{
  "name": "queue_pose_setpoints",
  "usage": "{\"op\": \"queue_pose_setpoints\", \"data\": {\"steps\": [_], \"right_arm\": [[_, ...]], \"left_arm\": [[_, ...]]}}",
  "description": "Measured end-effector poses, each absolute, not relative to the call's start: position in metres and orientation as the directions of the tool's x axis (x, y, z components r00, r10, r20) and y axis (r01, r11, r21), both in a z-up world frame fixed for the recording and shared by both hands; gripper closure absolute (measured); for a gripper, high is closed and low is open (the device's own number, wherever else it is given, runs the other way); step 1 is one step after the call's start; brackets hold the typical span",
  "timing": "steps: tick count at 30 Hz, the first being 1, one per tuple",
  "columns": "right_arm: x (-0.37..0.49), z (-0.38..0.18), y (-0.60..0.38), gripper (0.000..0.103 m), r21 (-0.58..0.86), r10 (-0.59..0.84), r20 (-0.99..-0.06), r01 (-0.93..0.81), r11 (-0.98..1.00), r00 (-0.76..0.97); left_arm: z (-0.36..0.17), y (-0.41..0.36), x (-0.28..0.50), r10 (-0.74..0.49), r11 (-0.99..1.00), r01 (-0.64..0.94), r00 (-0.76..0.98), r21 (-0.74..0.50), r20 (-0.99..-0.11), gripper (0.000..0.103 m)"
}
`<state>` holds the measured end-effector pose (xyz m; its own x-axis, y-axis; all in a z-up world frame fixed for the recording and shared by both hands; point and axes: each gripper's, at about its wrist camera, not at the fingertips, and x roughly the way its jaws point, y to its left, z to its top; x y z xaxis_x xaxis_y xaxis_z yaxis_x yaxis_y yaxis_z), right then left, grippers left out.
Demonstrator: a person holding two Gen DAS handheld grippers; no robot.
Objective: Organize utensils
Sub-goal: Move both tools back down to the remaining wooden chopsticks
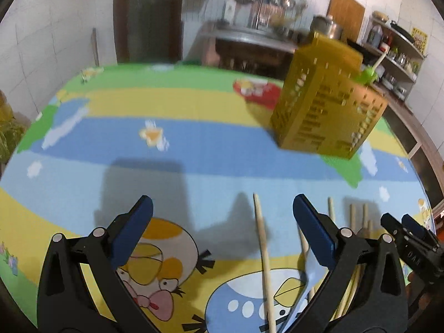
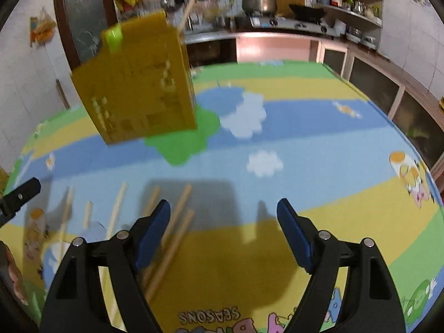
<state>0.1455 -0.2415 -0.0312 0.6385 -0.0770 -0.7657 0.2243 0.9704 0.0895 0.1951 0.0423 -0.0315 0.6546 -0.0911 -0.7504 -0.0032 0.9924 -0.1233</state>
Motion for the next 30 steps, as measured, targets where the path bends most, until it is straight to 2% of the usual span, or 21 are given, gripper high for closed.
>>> {"op": "queue_pose_setpoints", "data": {"steps": [4, 9, 14, 19, 22, 24, 27, 29, 30], "right_arm": [[0.142, -0.045, -0.241, 0.025, 0.119, -0.059, -0.799, 0.253, 0.960, 0.599], [0.140, -0.051, -0.230, 0.025, 0.093, -0.082, -0.808, 0.264, 0.960, 0.584], [0.137, -0.051, -0.215, 0.028, 0.029, -0.144, -0.807, 0.282, 0.959, 0.572], [0.132, -0.047, -0.210, 0.049, 0.052, -0.140, -0.804, 0.303, 0.952, 0.578], [0.129, -0.047, -0.204, 0.054, 0.037, -0.159, -0.797, 0.310, 0.950, 0.583], [0.128, -0.047, -0.202, 0.057, 0.032, -0.169, -0.794, 0.318, 0.948, 0.584], [0.125, -0.047, -0.197, 0.063, 0.016, -0.188, -0.789, 0.325, 0.946, 0.585], [0.126, -0.046, -0.194, 0.068, 0.004, -0.197, -0.789, 0.326, 0.946, 0.582], [0.127, -0.046, -0.192, 0.071, 0.003, -0.197, -0.791, 0.326, 0.945, 0.580]], "left_arm": [[-0.049, 0.036, 0.201, -0.086, 0.995, 0.010, 0.616, -0.101, -0.783, 0.005], [-0.066, 0.026, 0.204, -0.062, 0.998, 0.024, 0.569, -0.059, -0.820, 0.005], [-0.071, 0.019, 0.204, -0.030, 0.999, 0.034, 0.570, -0.013, -0.821, 0.005], [-0.074, 0.018, 0.203, -0.021, 0.999, 0.035, 0.575, -0.002, -0.818, 0.006], [-0.073, 0.018, 0.202, -0.020, 1.000, 0.030, 0.578, -0.003, -0.816, 0.006], [-0.073, 0.017, 0.201, -0.018, 1.000, 0.032, 0.581, 0.001, -0.814, 0.010], [-0.072, 0.014, 0.197, -0.020, 0.999, 0.050, 0.588, 0.011, -0.808, 0.021], [-0.069, 0.012, 0.194, -0.028, 0.998, 0.059, 0.589, 0.009, -0.808, 0.038], [-0.068, 0.011, 0.194, -0.037, 0.998, 0.067, 0.584, 0.003, -0.811, 0.041]]}}
